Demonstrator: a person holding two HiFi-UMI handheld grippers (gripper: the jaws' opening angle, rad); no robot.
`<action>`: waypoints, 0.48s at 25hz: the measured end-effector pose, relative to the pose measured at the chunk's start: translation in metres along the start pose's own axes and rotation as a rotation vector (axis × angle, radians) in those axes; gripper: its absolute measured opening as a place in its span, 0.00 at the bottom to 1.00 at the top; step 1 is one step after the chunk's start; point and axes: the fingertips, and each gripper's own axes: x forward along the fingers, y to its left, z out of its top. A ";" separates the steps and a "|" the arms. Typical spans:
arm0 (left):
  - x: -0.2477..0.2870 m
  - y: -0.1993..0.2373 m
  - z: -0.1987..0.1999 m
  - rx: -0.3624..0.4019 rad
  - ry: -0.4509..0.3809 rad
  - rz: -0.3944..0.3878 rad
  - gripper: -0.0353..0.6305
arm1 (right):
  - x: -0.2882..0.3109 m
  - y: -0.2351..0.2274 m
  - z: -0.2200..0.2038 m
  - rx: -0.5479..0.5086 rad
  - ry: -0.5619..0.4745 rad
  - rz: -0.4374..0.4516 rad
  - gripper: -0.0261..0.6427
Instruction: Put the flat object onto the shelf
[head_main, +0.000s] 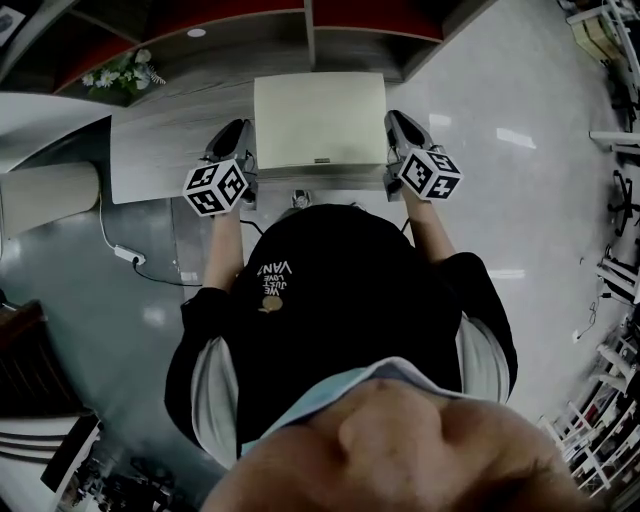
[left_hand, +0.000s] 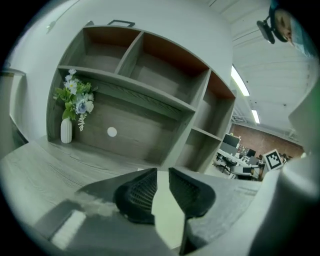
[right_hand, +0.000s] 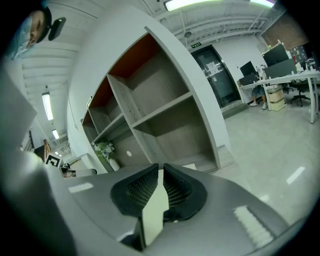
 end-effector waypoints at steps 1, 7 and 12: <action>0.003 0.003 -0.002 -0.010 0.011 -0.005 0.15 | 0.002 -0.001 -0.002 -0.002 0.007 -0.008 0.09; 0.021 0.014 -0.021 -0.027 0.099 -0.045 0.32 | 0.017 -0.018 -0.024 0.021 0.063 -0.051 0.27; 0.040 0.023 -0.045 -0.084 0.174 -0.064 0.45 | 0.029 -0.035 -0.042 0.029 0.142 -0.070 0.40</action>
